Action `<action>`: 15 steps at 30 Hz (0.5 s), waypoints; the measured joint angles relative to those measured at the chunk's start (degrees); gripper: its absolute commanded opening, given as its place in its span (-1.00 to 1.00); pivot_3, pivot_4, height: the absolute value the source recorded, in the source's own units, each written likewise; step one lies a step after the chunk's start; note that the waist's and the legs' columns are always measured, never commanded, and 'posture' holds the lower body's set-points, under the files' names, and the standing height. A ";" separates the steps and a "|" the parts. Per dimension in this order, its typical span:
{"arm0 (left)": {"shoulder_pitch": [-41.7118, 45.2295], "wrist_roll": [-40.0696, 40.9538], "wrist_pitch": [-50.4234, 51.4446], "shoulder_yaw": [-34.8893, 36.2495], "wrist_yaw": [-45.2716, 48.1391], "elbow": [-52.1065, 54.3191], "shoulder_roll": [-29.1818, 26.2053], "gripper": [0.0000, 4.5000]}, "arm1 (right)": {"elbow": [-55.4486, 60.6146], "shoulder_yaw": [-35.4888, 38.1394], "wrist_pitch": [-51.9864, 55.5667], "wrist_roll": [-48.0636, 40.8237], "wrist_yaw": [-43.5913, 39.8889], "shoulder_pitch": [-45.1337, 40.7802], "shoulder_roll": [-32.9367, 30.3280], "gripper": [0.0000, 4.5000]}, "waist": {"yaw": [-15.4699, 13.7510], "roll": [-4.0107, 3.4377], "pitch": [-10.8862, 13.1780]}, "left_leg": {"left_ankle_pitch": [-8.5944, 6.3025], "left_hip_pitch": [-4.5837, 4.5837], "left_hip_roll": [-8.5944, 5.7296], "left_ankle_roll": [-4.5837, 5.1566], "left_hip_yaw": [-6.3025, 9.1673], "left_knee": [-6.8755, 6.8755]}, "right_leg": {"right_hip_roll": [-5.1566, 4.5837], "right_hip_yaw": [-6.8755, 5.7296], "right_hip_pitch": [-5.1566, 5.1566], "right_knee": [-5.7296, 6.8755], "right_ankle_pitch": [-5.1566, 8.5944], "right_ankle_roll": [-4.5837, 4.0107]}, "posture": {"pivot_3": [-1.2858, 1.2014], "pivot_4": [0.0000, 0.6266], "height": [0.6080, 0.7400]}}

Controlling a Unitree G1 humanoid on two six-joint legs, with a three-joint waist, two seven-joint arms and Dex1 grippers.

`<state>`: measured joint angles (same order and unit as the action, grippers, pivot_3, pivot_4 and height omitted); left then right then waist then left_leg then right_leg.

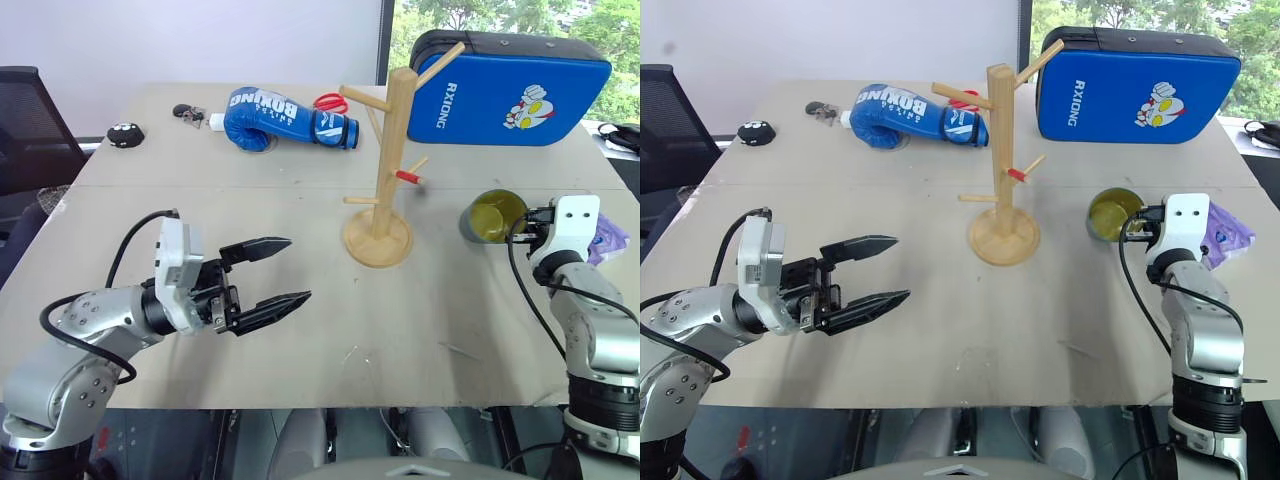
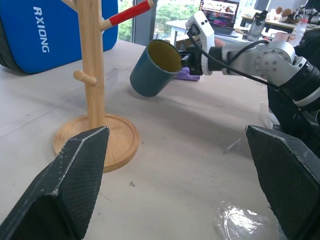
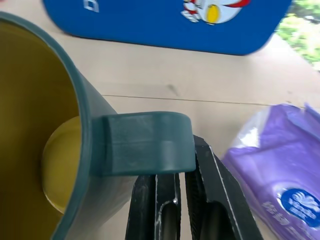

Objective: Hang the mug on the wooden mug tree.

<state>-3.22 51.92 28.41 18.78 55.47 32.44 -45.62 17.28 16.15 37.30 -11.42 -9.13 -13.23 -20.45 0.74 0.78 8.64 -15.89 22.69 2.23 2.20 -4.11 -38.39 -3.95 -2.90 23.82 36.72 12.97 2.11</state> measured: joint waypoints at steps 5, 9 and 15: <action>0.01 0.04 0.00 0.83 -0.09 -0.15 0.09 1.00 | 3.81 0.90 3.11 -4.81 -7.01 0.35 -6.99 -0.98 | -0.07 0.01 0.00 | -0.13 0.00 0.00 0.23 -0.01 -0.01 | -0.02 0.01 0.00 0.00 0.00 0.00 | 0.03 -0.52 1.00; -0.21 0.08 0.01 0.94 -0.07 -0.39 0.28 1.00 | 6.73 0.83 9.01 -8.48 -13.36 3.19 -15.07 -0.98 | -0.32 -0.01 0.02 | -0.14 0.01 -0.01 0.24 0.00 -0.01 | -0.04 -0.01 -0.01 -0.02 0.00 0.00 | 0.03 -0.52 1.00; -0.55 0.09 0.03 0.97 0.04 -0.47 0.35 1.00 | 8.48 0.43 19.03 -13.11 -22.14 4.95 -27.92 -0.98 | -0.24 0.03 0.05 | -0.16 -0.01 -0.01 0.27 -0.02 -0.02 | -0.04 0.02 -0.02 -0.03 0.04 -0.06 | 0.03 -0.52 1.00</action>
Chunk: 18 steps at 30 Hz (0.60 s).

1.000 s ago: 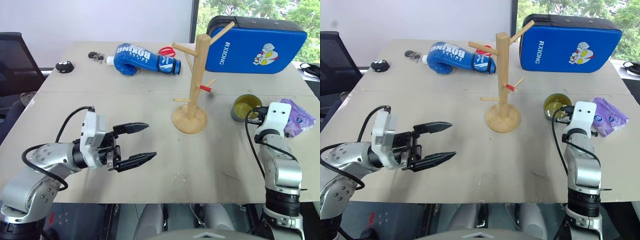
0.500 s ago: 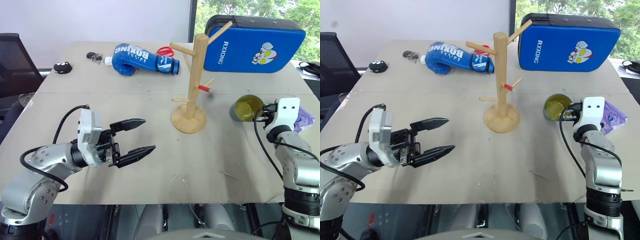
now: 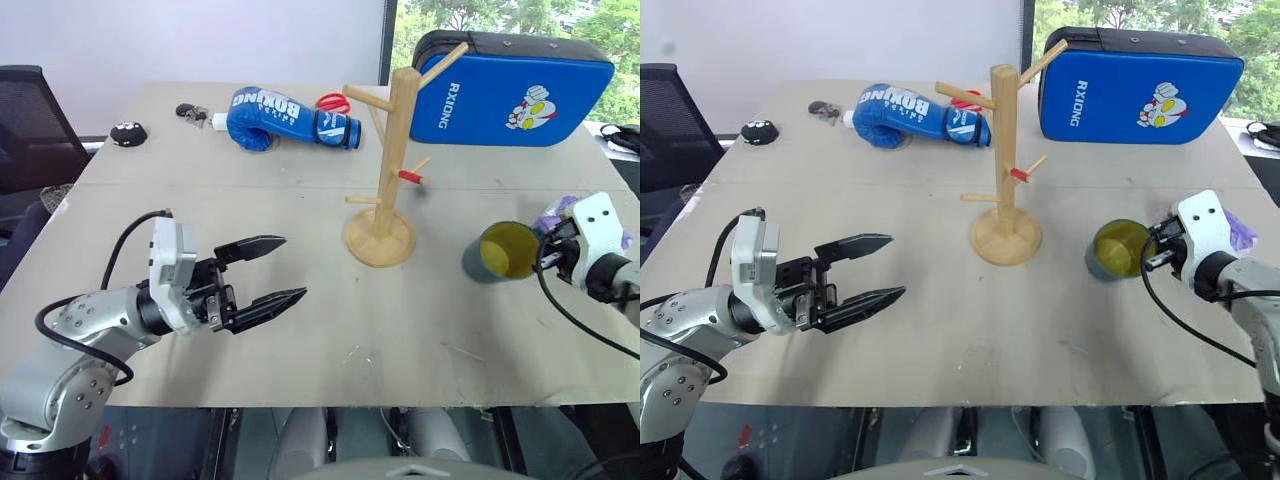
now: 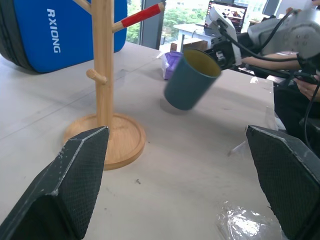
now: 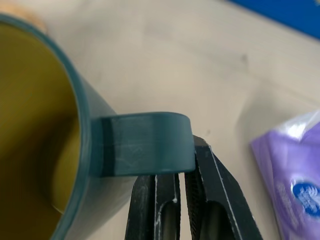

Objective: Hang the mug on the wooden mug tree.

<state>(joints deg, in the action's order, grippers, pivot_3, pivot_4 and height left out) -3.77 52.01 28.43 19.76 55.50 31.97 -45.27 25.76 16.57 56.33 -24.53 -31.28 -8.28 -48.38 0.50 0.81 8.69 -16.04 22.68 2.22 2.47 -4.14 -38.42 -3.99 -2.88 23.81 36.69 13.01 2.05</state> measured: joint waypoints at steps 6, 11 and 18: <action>0.01 0.00 0.03 -0.12 0.00 -0.02 0.33 1.00 | -3.56 -6.78 3.82 0.42 -1.32 -6.35 -3.00 -0.98 | 0.12 0.07 0.03 | 0.00 -0.04 0.00 0.00 0.00 0.00 | 0.08 0.03 0.00 0.02 0.01 -0.03 | 0.03 -0.52 1.00; -0.59 0.00 0.09 -0.08 -0.24 -0.01 0.43 1.00 | -6.58 -9.41 2.52 1.60 -1.72 -7.62 -2.84 -0.98 | -0.34 0.09 0.04 | 0.01 0.06 0.00 -0.02 -0.01 -0.01 | 0.05 0.05 0.01 -0.07 -0.05 0.07 | 0.03 -0.52 1.00; -1.82 0.03 0.14 0.16 -0.85 0.19 0.57 1.00 | -4.63 -6.10 -1.57 -2.82 -6.74 -6.80 -1.53 -0.98 | -0.36 0.09 0.06 | 0.01 0.06 0.02 -0.01 0.01 -0.01 | 0.05 0.04 0.01 -0.09 -0.05 0.08 | 0.03 -0.52 1.00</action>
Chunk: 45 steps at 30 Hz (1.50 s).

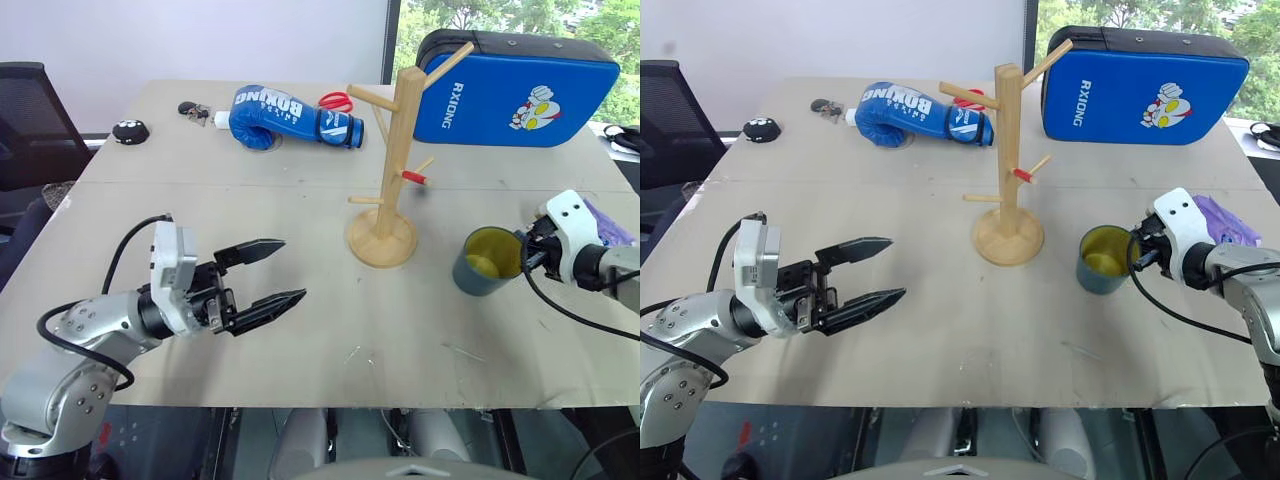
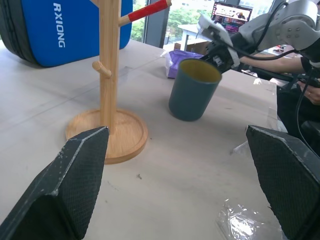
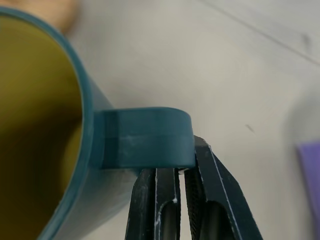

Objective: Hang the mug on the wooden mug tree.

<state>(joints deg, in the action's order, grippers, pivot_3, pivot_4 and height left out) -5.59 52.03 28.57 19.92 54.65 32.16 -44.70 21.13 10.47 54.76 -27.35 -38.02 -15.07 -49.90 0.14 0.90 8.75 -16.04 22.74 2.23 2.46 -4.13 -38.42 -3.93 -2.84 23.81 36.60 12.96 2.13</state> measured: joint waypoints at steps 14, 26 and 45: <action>0.87 1.10 -0.68 0.65 1.63 -0.34 0.12 1.00 | 13.18 2.31 9.30 -11.75 0.70 -13.77 -2.39 -0.98 | 0.21 0.02 0.01 | 0.00 -0.03 0.03 0.00 0.06 -0.02 | 0.00 -0.05 -0.01 0.09 0.01 -0.03 | 0.03 -0.52 1.00; 3.18 4.38 -0.45 4.82 7.71 -6.86 -1.96 1.00 | 13.58 -6.87 29.19 -17.15 6.36 -32.87 -1.83 -0.98 | 0.44 0.03 0.02 | 0.00 0.04 0.01 0.00 0.01 -0.02 | -0.07 -0.03 0.05 0.07 0.01 -0.05 | 0.03 -0.52 1.00; 1.53 4.34 -0.28 4.94 5.73 -5.54 -0.12 1.00 | 8.11 -16.86 37.38 -17.46 10.11 -47.69 3.64 -0.98 | 0.62 0.01 0.03 | 0.00 0.09 0.01 0.00 -0.01 0.00 | -0.09 -0.03 0.13 0.09 -0.01 -0.04 | 0.03 -0.52 1.00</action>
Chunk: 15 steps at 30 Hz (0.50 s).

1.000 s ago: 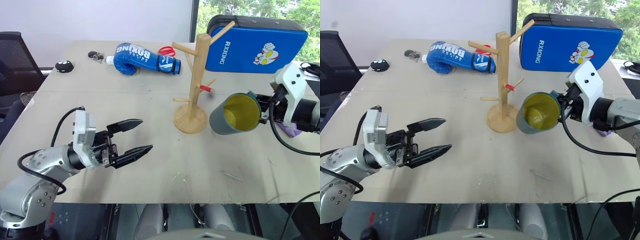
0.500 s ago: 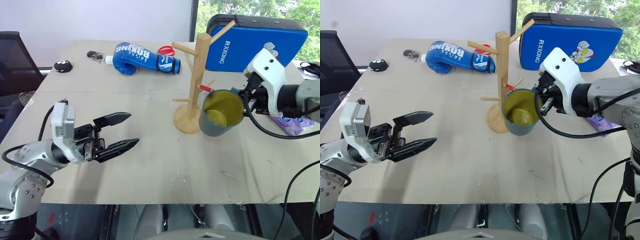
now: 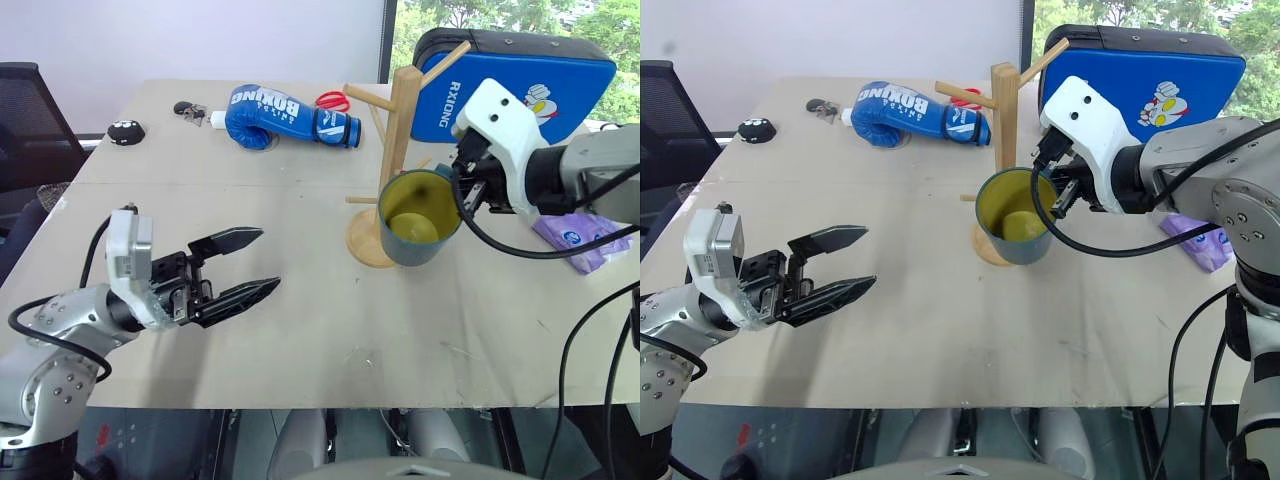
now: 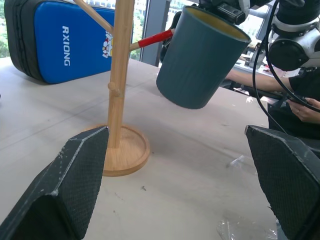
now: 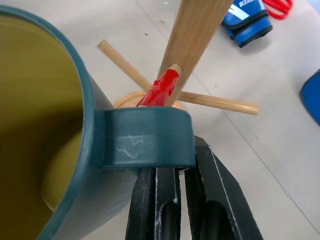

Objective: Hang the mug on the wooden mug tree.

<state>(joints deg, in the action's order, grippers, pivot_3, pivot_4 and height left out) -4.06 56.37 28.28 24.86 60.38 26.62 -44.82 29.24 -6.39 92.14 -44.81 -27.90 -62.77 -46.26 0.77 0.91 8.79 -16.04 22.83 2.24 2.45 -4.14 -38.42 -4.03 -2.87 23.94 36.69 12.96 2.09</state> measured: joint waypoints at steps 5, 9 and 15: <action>-0.87 0.01 -0.03 0.03 -0.47 0.50 0.55 1.00 | -3.46 -0.50 0.00 -1.14 2.63 -1.03 1.64 -0.98 | 0.01 0.00 0.00 | 0.00 0.00 0.00 0.00 0.00 0.00 | 0.00 0.00 0.01 0.02 0.00 0.00 | 0.03 -0.52 1.00; -1.44 0.00 -0.08 0.08 -0.59 1.09 0.90 1.00 | -6.17 -0.72 0.00 -2.20 5.98 -1.66 4.02 -0.98 | 0.01 0.00 0.00 | 0.00 0.02 0.00 0.00 -0.01 0.00 | 0.01 0.01 0.04 0.03 0.00 0.00 | 0.03 -0.52 1.00; -2.81 -0.04 -0.33 0.11 -0.83 1.41 1.79 1.00 | -9.07 -1.68 0.00 -3.47 10.10 -3.08 5.47 -0.78 | 0.01 0.00 0.00 | 0.00 0.06 0.00 0.00 -0.03 0.00 | 0.00 0.02 0.07 0.02 -0.01 0.00 | 0.03 -0.52 1.00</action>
<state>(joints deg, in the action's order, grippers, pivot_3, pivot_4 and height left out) -6.87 56.33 27.95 24.96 59.55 28.03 -43.03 20.17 -8.07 92.14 -48.27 -17.80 -65.85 -40.79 0.78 0.91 8.79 -16.04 22.89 2.24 2.45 -4.17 -38.42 -4.02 -2.85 24.01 36.71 12.95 2.09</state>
